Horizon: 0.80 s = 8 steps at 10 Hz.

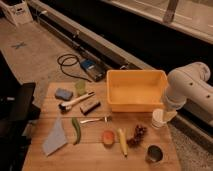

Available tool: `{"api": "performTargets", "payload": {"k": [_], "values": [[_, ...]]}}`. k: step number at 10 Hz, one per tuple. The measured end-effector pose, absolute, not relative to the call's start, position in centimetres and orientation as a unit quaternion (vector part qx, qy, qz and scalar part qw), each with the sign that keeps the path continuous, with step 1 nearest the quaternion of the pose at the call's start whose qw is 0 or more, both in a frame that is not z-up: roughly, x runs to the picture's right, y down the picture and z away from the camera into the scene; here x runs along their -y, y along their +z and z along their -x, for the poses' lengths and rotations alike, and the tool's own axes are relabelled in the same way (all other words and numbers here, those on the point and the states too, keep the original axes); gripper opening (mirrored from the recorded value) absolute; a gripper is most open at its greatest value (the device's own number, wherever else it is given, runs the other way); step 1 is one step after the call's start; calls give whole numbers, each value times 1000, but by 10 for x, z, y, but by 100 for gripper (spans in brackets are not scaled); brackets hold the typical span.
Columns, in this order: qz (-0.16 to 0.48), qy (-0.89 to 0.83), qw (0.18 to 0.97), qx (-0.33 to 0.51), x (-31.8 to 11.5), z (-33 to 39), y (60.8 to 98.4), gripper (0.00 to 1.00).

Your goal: Place apple in plastic cup

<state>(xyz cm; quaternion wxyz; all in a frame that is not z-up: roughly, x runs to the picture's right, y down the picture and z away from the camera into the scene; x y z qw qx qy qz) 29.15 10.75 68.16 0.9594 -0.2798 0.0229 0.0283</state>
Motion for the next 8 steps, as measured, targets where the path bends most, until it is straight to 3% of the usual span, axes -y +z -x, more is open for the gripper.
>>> {"api": "performTargets", "payload": {"k": [8], "values": [[282, -10, 959, -15, -112, -275, 681, 65]]}}
